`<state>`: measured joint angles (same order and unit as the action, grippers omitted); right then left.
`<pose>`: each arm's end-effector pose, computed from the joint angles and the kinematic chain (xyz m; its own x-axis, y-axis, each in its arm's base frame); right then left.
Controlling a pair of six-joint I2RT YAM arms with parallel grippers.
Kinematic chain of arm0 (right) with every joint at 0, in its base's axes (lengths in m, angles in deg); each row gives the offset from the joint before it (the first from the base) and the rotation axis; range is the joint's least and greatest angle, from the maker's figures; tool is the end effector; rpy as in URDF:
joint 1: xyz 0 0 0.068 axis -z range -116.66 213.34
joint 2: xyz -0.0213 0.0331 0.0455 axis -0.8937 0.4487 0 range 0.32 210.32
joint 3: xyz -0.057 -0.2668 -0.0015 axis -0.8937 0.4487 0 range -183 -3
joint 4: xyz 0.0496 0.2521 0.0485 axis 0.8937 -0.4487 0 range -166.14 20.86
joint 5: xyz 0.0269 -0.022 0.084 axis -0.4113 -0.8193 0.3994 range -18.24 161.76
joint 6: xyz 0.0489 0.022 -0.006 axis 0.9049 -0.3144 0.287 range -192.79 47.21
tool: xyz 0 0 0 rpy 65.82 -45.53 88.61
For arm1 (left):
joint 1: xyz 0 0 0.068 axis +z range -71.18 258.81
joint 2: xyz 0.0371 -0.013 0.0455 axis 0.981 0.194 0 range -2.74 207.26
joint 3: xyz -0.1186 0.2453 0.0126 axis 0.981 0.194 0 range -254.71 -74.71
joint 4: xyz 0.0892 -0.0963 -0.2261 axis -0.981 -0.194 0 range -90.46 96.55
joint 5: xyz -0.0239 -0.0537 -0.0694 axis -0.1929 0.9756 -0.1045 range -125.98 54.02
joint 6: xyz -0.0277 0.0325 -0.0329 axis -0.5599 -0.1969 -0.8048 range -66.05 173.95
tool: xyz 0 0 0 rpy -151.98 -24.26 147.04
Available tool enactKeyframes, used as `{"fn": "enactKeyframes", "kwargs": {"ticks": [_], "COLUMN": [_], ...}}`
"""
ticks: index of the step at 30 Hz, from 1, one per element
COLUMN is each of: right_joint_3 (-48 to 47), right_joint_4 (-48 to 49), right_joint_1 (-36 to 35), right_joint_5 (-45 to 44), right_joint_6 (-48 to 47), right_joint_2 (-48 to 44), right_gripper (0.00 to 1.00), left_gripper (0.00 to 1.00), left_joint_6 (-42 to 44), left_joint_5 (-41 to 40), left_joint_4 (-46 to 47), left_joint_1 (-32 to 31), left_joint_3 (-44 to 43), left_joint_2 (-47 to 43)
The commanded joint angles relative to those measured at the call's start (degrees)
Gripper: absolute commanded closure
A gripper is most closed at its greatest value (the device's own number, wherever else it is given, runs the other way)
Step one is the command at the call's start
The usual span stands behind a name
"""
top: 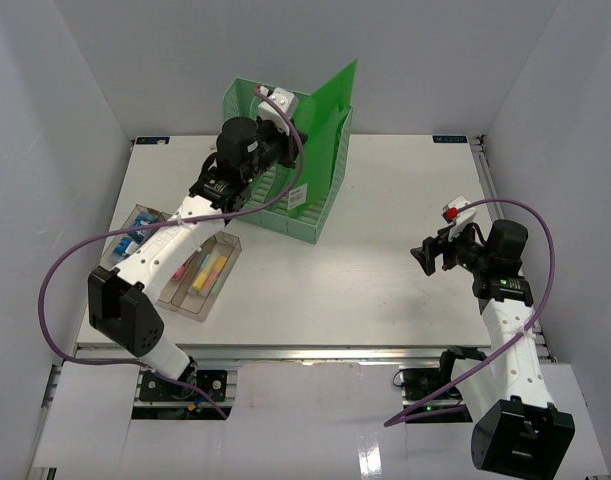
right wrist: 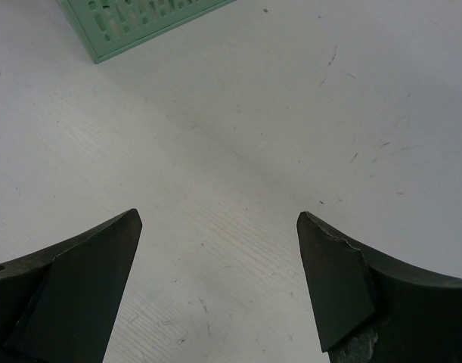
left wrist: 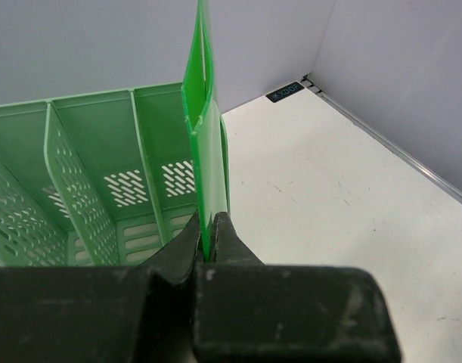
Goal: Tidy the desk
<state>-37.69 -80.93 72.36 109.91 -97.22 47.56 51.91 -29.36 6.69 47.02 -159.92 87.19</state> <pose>0.1870 -0.0074 0.2706 -0.1918 -0.2987 -0.9349 -0.5621 0.8143 -0.1449 0.3190 -0.2024 0.4084 -0.0899 0.0143 -0.9958 0.6181 0.7848 -0.0446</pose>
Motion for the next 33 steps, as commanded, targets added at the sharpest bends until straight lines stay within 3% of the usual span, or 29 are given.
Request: {"fn": "enactKeyframes", "kwargs": {"ticks": [1,33], "right_joint_3": [0.2,0.2], "right_joint_4": [2.1,1.8], "right_joint_1": [0.3,0.4], "right_joint_5": [0.7,1.5], "right_joint_6": [-0.4,-0.5], "right_joint_2": [-0.1,-0.4], "right_gripper": [0.10,0.10], "left_gripper": [1.00,1.00], "left_joint_6": [-1.9,-4.7], "left_joint_5": [-0.6,-4.8], "left_joint_4": [8.3,26.2], "left_joint_1": [-1.3,-1.4], "left_joint_3": [3.0,15.8], "left_joint_2": [-0.6,-1.3]}}
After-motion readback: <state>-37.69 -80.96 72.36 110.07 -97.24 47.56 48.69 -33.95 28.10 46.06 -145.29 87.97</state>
